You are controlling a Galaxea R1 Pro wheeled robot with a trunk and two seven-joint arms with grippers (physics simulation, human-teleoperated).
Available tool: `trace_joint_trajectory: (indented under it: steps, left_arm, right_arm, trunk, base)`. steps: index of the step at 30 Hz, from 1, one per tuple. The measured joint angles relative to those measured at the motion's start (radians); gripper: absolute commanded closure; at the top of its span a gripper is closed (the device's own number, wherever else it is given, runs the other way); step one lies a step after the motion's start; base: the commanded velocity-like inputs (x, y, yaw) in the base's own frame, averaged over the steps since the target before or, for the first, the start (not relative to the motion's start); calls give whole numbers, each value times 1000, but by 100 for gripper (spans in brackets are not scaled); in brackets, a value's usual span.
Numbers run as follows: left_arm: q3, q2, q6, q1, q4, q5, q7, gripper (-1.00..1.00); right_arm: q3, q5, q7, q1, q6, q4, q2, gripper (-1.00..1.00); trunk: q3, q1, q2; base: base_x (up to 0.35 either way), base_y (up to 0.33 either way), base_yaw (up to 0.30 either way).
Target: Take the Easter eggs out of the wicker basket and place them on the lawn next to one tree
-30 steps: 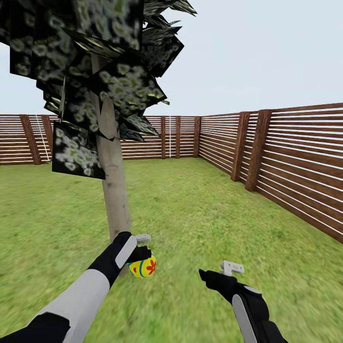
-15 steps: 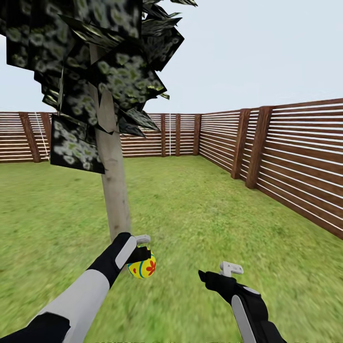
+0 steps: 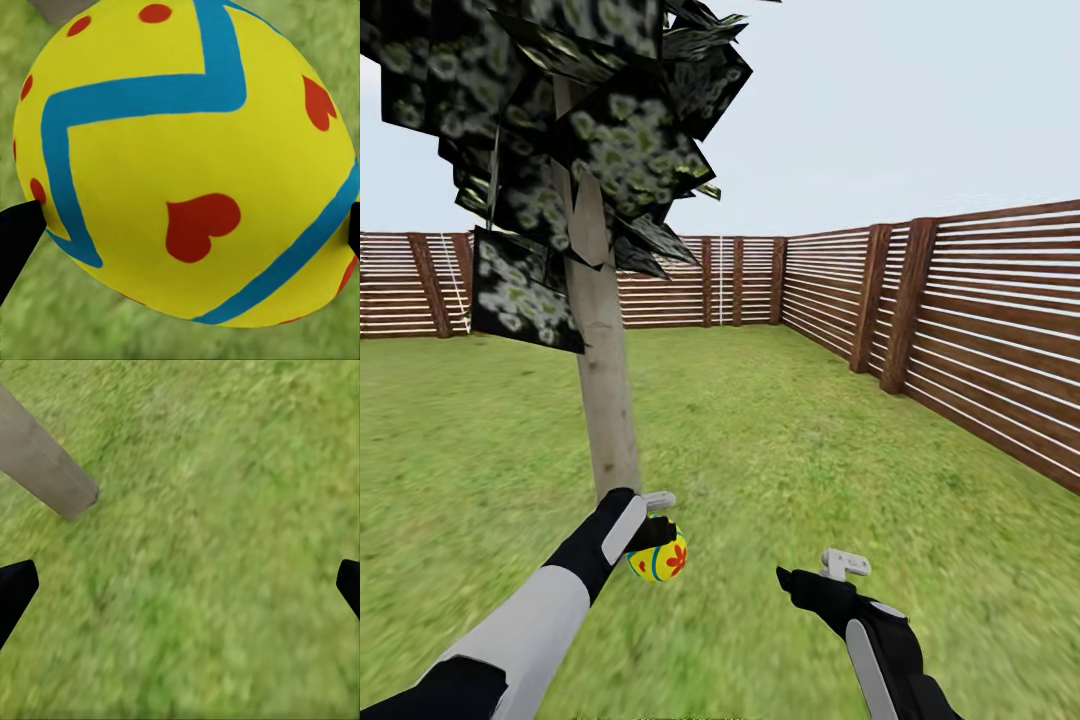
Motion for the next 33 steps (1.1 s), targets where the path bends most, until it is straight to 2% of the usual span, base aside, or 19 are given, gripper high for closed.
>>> trace_joint_trajectory:
  steps: [33]
  left_arm:
    - [-11,-1,-8,0,-5,-1,-1,100]
  right_arm:
    - [-3,0,0,0,-1,1,-1,-100]
  trunk:
    - [-104,127,-231]
  base:
    - [0,0,6]
